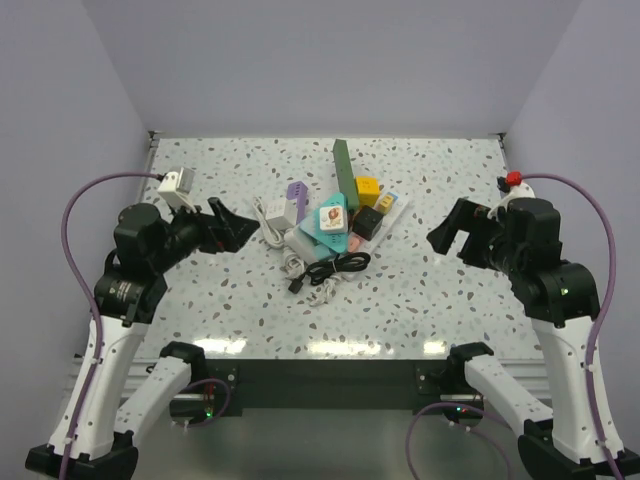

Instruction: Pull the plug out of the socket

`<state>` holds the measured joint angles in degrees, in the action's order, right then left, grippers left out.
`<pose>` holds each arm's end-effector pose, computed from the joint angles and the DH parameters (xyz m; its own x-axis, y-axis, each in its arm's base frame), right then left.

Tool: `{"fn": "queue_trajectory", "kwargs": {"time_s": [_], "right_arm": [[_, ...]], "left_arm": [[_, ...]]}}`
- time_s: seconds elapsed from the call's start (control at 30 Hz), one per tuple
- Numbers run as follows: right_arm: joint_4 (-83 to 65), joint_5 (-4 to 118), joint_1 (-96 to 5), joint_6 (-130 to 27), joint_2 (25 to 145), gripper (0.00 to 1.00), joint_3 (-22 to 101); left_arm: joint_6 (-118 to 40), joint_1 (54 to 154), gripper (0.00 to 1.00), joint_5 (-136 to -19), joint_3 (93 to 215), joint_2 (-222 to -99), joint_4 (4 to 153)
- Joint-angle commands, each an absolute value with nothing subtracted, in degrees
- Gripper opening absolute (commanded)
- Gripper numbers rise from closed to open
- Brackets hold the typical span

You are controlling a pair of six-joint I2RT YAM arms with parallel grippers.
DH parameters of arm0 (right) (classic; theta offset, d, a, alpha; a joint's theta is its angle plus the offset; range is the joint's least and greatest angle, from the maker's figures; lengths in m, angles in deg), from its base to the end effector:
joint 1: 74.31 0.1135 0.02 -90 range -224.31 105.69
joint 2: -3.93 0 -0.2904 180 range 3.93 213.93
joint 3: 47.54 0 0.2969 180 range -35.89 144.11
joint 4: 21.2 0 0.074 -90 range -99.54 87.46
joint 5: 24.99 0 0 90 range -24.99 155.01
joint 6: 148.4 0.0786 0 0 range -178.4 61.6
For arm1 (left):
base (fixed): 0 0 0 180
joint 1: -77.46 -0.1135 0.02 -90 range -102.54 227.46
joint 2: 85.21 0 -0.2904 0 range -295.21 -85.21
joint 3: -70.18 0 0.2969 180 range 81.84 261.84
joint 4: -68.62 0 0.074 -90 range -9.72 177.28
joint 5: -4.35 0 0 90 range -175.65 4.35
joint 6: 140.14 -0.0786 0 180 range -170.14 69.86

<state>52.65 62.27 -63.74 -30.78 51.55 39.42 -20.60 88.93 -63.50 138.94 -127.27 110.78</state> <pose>0.1758 0.0366 0.4298 -0.5964 0.3598 -0.7176 0.0615 0.9118 0.4060 0.2010 -0.0710 0.4023 -0.4937 -0.3658 -0.7890 0.3413 0.7530 -0.5626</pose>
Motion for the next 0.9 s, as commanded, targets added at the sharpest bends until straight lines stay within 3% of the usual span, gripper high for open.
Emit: {"fn": "queue_trajectory", "kwargs": {"time_s": [0.0, 0.27, 0.53, 0.87], "right_arm": [[52.7, 59.6, -63.6, -30.3, 51.7, 0.98, 40.1], [45.5, 49.3, -62.7, -30.3, 56.6, 0.98, 34.9], [43.3, 72.6, -41.8, -31.4, 72.7, 0.98, 43.8], [43.4, 92.5, -28.4, -31.0, 96.8, 0.98, 63.9]], "left_arm": [[-19.5, 89.4, 1.00, -62.4, 140.3, -127.8, 110.7], [-22.7, 89.4, 1.00, -58.3, 138.6, -127.6, 108.7], [-19.0, 89.4, 1.00, -72.8, 137.6, -125.5, 114.0], [-14.9, 89.4, 1.00, -82.0, 134.0, -120.6, 120.2]]}}
